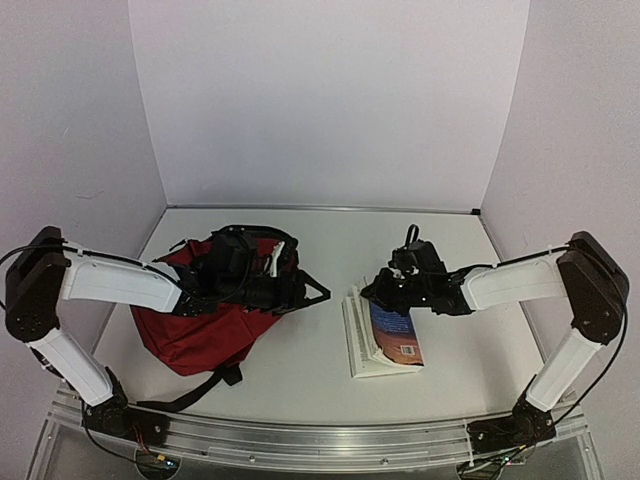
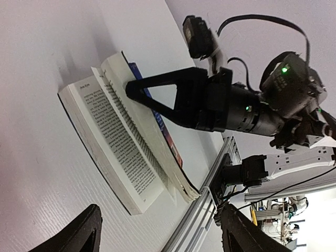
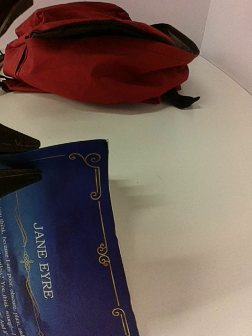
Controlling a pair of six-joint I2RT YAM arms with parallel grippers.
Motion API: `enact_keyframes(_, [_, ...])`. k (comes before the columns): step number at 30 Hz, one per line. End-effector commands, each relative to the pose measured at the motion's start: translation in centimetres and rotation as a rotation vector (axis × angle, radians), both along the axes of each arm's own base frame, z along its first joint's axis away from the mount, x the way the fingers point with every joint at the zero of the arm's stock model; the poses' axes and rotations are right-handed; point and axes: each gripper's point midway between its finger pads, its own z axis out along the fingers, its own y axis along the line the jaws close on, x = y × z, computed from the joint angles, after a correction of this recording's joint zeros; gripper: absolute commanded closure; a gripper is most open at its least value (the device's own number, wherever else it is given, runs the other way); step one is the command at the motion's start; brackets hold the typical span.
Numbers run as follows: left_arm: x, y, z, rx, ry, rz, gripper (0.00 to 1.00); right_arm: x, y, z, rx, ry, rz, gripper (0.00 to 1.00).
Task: Pack the student bag
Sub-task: Pick up the book from the center of the board.
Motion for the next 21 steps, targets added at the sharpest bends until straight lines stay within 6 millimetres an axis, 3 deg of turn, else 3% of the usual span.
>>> enact_keyframes(1, [-0.1, -3.5, 1.1, -0.114, 0.006, -0.058, 0.22, 1.0, 2.8, 5.2, 0.231, -0.066, -0.002, 1.0])
enact_keyframes(7, [-0.1, -6.0, -1.1, -0.111, 0.06, -0.122, 0.2, 1.2, 3.9, 6.1, 0.284, -0.067, 0.006, 1.0])
enact_keyframes(14, [0.0, -8.2, -2.6, -0.119, 0.106, -0.188, 0.17, 0.9, 5.2, 5.8, 0.301, -0.053, 0.025, 1.0])
enact_keyframes(21, [0.1, -9.2, -3.8, -0.124, 0.154, -0.216, 0.14, 0.8, 6.1, 6.0, 0.305, -0.055, 0.039, 1.0])
